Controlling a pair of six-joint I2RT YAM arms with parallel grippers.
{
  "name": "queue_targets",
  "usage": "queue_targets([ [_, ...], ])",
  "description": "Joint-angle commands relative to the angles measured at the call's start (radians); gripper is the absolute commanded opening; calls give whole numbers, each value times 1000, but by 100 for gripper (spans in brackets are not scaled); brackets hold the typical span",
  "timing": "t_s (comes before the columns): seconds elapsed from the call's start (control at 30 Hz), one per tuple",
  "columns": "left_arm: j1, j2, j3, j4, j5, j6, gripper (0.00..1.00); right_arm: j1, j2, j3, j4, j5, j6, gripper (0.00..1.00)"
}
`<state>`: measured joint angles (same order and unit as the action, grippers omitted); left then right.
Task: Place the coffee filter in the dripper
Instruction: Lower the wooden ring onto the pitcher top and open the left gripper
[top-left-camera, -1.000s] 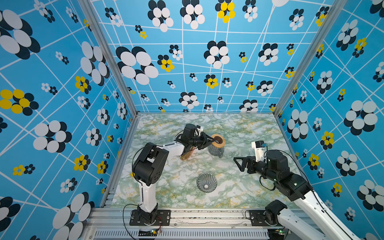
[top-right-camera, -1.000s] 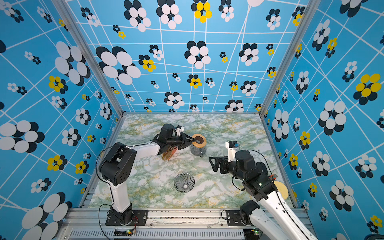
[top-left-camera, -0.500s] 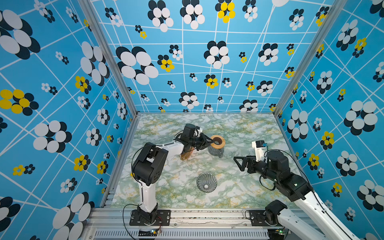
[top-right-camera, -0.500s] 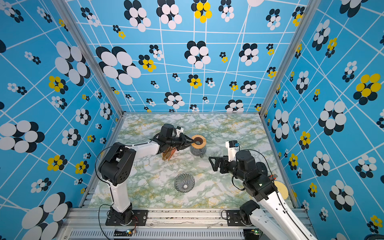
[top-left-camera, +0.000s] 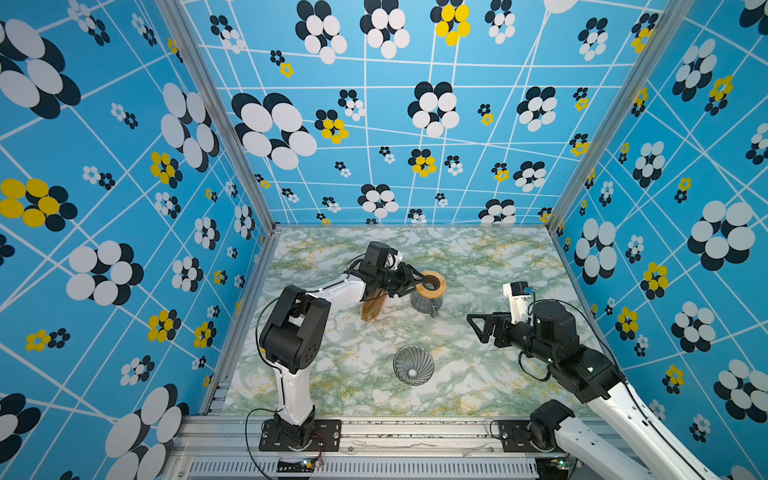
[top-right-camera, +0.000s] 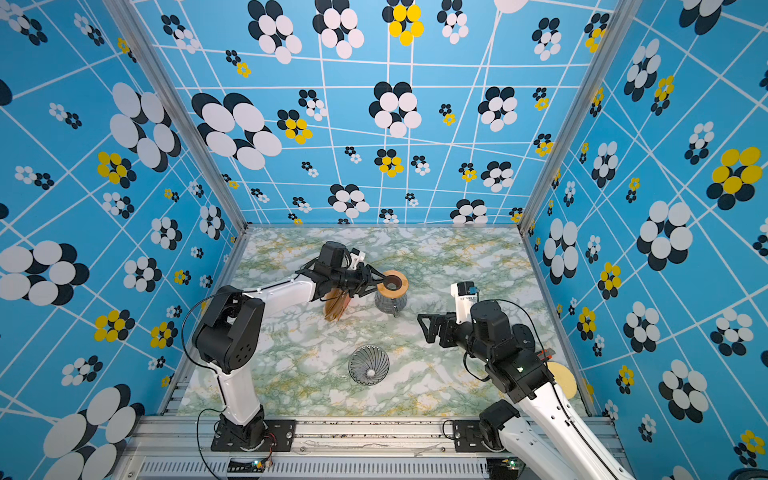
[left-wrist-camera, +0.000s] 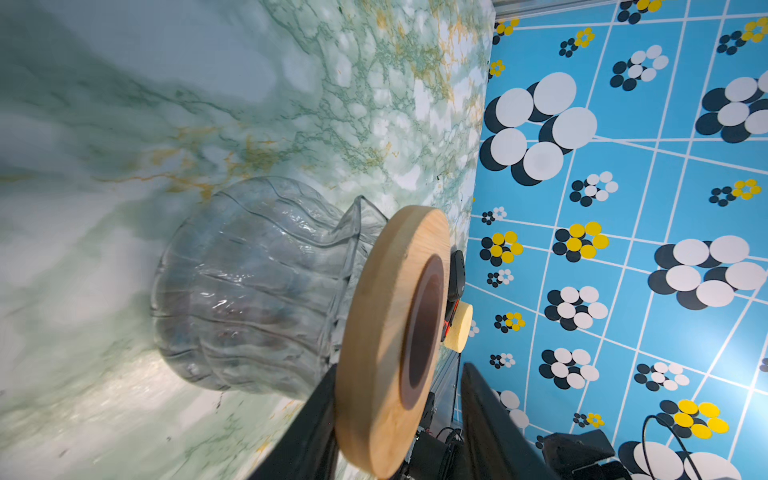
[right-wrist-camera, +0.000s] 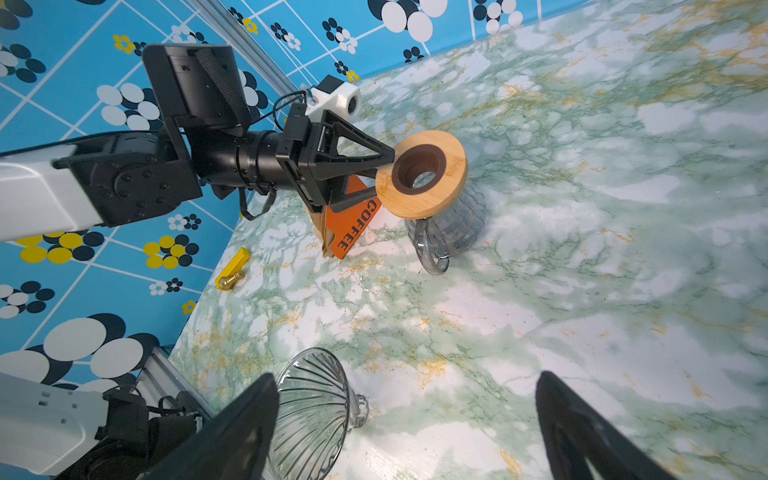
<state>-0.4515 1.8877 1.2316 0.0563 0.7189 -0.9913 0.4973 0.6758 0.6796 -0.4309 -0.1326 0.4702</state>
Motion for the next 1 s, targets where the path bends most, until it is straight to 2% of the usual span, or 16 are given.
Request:
queue_targets([
  [0.0,22,-57,34,-170,-51,94,48,7,15,8,2,16,-13,97],
  [0.33,27,-79,49,-143,1,100,49,7,69,31,26,2,-20,97],
  [0.57,43,-115,59,-268,-80,154,49,7,100,47,31,14,-3,96],
  [0.73,55,-147,54,-322,-113,203,48,7,190,76,111,-7,61,86],
  [0.97,40,-138,59,-338,-135,236,49,6,377,140,208,7,146,65],
])
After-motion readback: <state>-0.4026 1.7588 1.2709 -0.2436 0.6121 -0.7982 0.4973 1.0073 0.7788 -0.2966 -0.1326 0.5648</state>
